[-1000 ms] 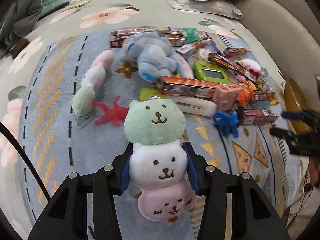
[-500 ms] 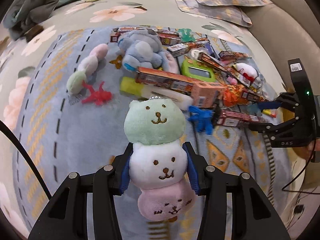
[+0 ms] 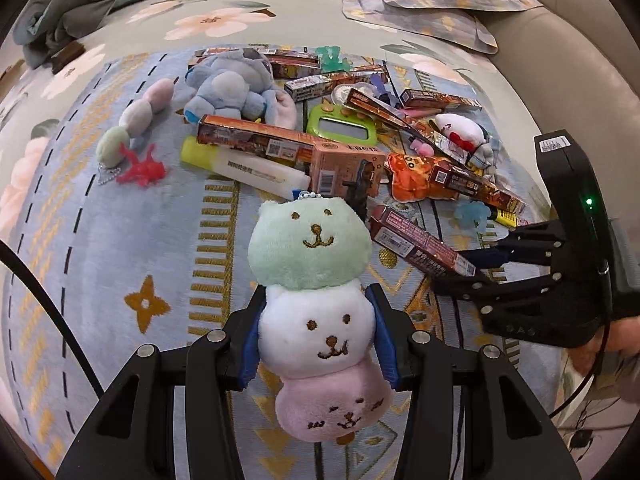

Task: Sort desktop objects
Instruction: 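Grasp the long red candy box with the right gripper while left holds plush, then carry plush and red box to the gold plate and open both grippers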

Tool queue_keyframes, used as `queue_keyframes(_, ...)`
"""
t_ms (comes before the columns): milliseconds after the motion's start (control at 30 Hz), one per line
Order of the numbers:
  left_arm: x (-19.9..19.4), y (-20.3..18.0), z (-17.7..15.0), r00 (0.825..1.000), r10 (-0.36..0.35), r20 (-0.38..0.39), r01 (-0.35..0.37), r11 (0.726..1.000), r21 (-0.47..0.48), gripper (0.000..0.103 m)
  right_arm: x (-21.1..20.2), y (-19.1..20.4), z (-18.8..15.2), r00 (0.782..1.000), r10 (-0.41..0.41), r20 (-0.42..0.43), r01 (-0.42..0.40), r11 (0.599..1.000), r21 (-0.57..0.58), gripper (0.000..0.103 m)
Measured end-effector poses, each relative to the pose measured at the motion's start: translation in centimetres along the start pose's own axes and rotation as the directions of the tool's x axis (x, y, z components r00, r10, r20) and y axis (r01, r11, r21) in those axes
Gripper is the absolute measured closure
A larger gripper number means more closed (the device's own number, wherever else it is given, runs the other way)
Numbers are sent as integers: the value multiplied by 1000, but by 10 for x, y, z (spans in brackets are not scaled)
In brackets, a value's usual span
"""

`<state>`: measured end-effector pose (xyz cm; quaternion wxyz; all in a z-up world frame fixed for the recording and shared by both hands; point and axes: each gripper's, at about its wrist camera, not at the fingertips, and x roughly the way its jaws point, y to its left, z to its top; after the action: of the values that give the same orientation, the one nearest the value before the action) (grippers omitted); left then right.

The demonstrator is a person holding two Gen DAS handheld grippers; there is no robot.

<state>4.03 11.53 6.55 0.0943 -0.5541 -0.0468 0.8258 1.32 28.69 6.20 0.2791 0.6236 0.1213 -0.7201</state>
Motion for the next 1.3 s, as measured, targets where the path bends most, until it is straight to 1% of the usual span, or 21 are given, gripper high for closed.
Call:
queue_keyframes(33, -1, -2, -1, 1000, 3, 0, -3, 1000, 3, 59, -1, 4, -3, 1000, 21, 11, -21, 1000, 5, 84)
queue_keyframes(67, -2, -4, -2, 1000, 7, 0, -7, 1000, 10, 59, 6, 11, -6, 999, 43, 14, -44, 999, 12, 86)
queue_keyframes(167, -6, -10, -6, 1000, 10, -5, -10, 999, 33, 59, 1, 11, -25, 996, 87, 22, -88, 995, 39, 86)
queue_keyframes(233, -9, -14, -9, 1000, 7, -10, -6, 999, 50, 59, -10, 23, -58, 993, 114, 32, -116, 991, 70, 86)
queue_keyframes(367, -16, -31, -15, 999, -28, -39, 31, 995, 94, 59, -36, 28, -100, 981, 186, 64, -194, 965, 174, 86)
queue_keyframes(467, -19, -55, -14, 995, -79, -57, 86, 987, 139, 59, -65, 18, -125, 977, 183, 110, -206, 944, 259, 86)
queue_keyframes(533, -21, -78, -11, 991, -119, -61, 127, 977, 170, 59, -80, 21, -125, 973, 174, 150, -215, 919, 329, 86)
queue_keyframes(633, -23, -116, -3, 980, -185, -68, 196, 957, 214, 59, -117, -14, -157, 966, 122, 229, -220, 853, 474, 86)
queue_keyframes(733, -24, -162, 6, 959, -268, -91, 282, 924, 259, 59, -154, -59, -196, 958, 30, 287, -203, 777, 596, 86)
queue_keyframes(833, -23, -209, 11, 927, -355, -123, 376, 882, 283, 59, -176, -96, -227, 948, -71, 311, -184, 673, 716, 86)
queue_keyframes(867, -23, -219, 13, 920, -372, -124, 392, 873, 289, 59, -186, -111, -242, 944, -100, 313, -179, 641, 746, 86)
queue_keyframes(933, -21, -253, 19, 901, -416, -125, 434, 842, 321, 59, -192, -125, -252, 939, -131, 317, -178, 604, 776, 86)
queue_keyframes(1000, -18, -279, 28, 883, -452, -128, 467, 818, 337, 59, -198, -134, -257, 940, -155, 304, -160, 587, 794, 86)
queue_keyframes(1067, -11, -300, 38, 867, -477, -143, 495, 797, 347, 59, -204, -142, -259, 935, -190, 299, -142, 572, 808, 86)
queue_keyframes(1100, -8, -307, 40, 859, -488, -153, 509, 789, 343, 55, -206, -148, -261, 931, -206, 302, -145, 549, 823, 86)
queue_keyframes(1133, 1, -316, 45, 842, -508, -181, 539, 779, 322, 52, -207, -154, -265, 924, -218, 315, -167, 513, 842, 86)
queue_keyframes(1167, 10, -320, 48, 833, -512, -208, 553, 777, 300, 51, -207, -157, -273, 917, -223, 332, -193, 480, 856, 85)
queue_keyframes(1200, 24, -325, 51, 815, -516, -263, 574, 779, 252, 51, -207, -163, -282, 912, -221, 346, -226, 433, 872, 71)
queue_keyframes(1233, 34, -326, 52, 800, -518, -302, 586, 782, 212, 51, -209, -167, -293, 906, -225, 358, -248, 402, 881, 62)
queue_keyframes(1267, 46, -326, 53, 779, -526, -341, 599, 785, 160, 51, -212, -169, -302, 902, -243, 356, -246, 387, 889, 62)
queue_keyframes(1300, 51, -324, 53, 771, -530, -353, 602, 787, 133, 51, -211, -168, -304, 901, -257, 349, -237, 383, 893, 61)
